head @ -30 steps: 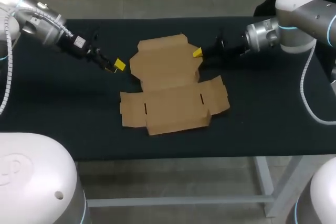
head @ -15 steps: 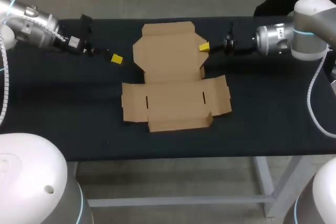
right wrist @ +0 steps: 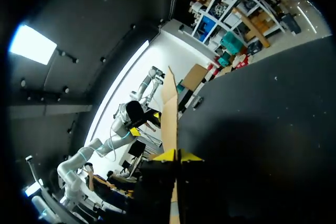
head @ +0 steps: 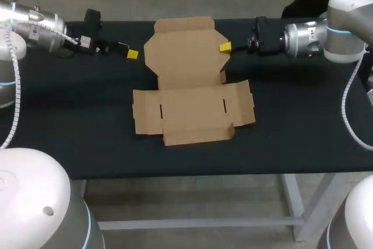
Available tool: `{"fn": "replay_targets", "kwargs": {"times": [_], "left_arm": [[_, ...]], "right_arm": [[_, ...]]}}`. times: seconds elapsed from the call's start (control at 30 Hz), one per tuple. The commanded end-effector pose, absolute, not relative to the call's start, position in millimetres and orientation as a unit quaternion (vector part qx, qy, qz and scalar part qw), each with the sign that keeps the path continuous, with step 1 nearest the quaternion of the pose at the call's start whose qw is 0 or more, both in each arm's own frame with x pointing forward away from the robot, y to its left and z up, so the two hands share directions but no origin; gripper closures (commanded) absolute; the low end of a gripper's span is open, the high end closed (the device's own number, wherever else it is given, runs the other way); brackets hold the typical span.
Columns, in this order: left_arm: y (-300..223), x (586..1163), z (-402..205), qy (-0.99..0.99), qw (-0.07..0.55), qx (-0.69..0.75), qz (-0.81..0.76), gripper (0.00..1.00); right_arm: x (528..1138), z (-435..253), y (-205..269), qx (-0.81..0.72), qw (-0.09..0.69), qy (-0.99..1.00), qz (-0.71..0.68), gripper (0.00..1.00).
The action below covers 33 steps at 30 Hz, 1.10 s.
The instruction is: Assemble the packaging by folding the flat box into shape, placing the metal phone stand inside, and closing the box properly
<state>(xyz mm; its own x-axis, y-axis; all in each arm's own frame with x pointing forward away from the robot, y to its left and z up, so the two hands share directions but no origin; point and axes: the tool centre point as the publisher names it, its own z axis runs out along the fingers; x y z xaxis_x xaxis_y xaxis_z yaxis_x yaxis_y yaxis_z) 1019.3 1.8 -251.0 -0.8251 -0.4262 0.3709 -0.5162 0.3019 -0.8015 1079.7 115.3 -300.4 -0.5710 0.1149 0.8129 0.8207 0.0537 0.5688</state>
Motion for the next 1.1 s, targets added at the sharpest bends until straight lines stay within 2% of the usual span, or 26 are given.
{"fn": "replay_targets", "kwargs": {"times": [0.03, 0.27, 0.73, 1.07, 1.1], "left_arm": [[0.9, 1013.1, -251.8, -0.804, 0.037, 0.296, 0.515, 0.00], [0.9, 1013.1, -251.8, -0.804, 0.037, 0.296, 0.515, 0.00], [5.4, 1043.8, -255.8, -0.776, 0.068, 0.201, 0.594, 0.00], [-15.7, 1068.2, -245.4, -0.775, 0.083, 0.145, 0.609, 0.00], [-19.5, 1069.6, -243.9, -0.776, 0.083, 0.140, 0.609, 0.04]], "right_arm": [[1085.0, -301.0, 116.5, -0.350, 0.304, -0.662, -0.589, 1.00], [1085.0, -301.0, 116.5, -0.350, 0.304, -0.662, -0.589, 1.00], [1087.3, -277.5, 124.9, -0.276, 0.277, -0.669, -0.632, 1.00], [1098.2, -268.4, 126.6, -0.257, 0.270, -0.660, -0.653, 1.00], [1099.3, -267.8, 127.3, -0.255, 0.269, -0.659, -0.654, 1.00]]}}
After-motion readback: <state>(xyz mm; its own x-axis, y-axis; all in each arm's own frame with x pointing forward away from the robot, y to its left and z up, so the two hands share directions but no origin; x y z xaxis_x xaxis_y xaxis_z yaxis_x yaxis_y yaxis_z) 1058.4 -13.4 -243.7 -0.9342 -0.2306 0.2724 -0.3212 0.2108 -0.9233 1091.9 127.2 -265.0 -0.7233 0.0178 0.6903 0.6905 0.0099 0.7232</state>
